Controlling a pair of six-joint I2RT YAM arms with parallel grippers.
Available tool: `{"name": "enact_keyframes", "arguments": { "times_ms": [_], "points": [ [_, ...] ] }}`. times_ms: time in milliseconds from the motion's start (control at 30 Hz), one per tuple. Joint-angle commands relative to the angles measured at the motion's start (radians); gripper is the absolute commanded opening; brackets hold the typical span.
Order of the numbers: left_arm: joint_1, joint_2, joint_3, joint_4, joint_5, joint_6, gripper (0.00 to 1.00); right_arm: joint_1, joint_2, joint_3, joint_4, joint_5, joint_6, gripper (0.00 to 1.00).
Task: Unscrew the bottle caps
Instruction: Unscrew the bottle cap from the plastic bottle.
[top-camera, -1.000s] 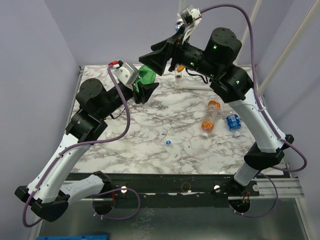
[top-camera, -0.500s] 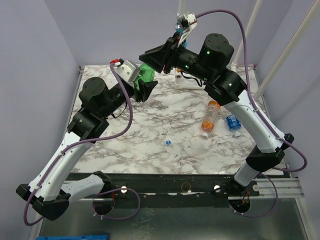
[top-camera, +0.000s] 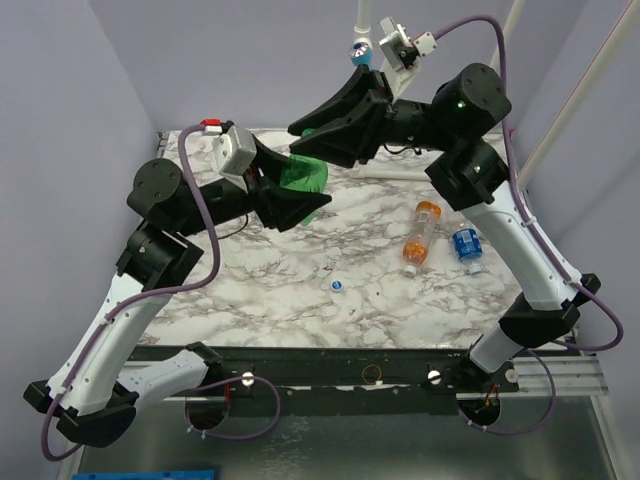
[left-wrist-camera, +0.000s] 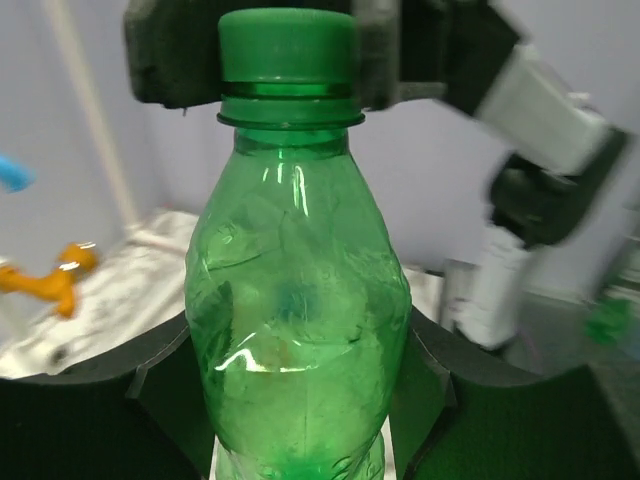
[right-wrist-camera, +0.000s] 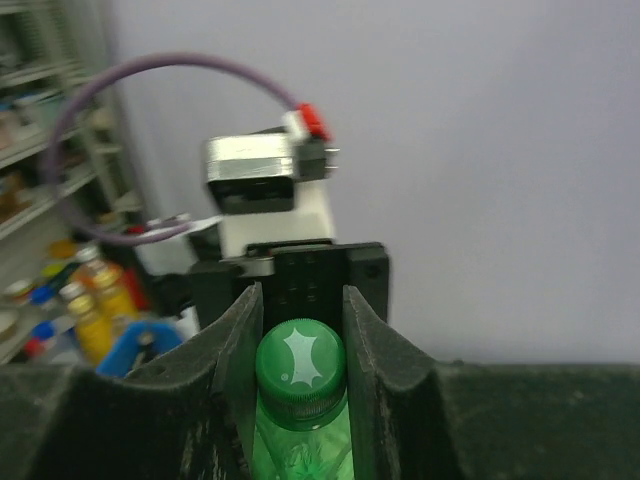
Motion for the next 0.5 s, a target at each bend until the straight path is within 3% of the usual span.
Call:
{"name": "enact_keyframes", "arguments": {
  "times_ms": [0,133,233,333,367,467],
  "points": [
    [-0.007,0.032,0.084,0.029,0.454,-0.186,0.0,0.012,0.038,0.008,0.343,-0.567,0.284,0.01],
    [-0.007,0.05,0.114,0.029,0.567,-0.25,0.0,0.012,0.095,-0.04,0.912,-0.738,0.763,0.01],
    [-0.008,0.05,0.113,0.029,0.581,-0.258,0.0,0.012,0.128,-0.022,1.003,-0.772,0.863,0.01],
    [-0.008,0.045,0.106,0.031,0.572,-0.246,0.0,0.008,0.121,-0.025,0.934,-0.769,0.796,0.01],
    [-0.008,0.042,0.102,0.031,0.561,-0.238,0.0,0.002,0.113,-0.023,0.855,-0.758,0.74,0.08],
    [-0.006,0.027,0.079,0.032,0.507,-0.19,0.0,-0.035,0.06,-0.013,0.433,-0.63,0.404,0.65]
  ]
}}
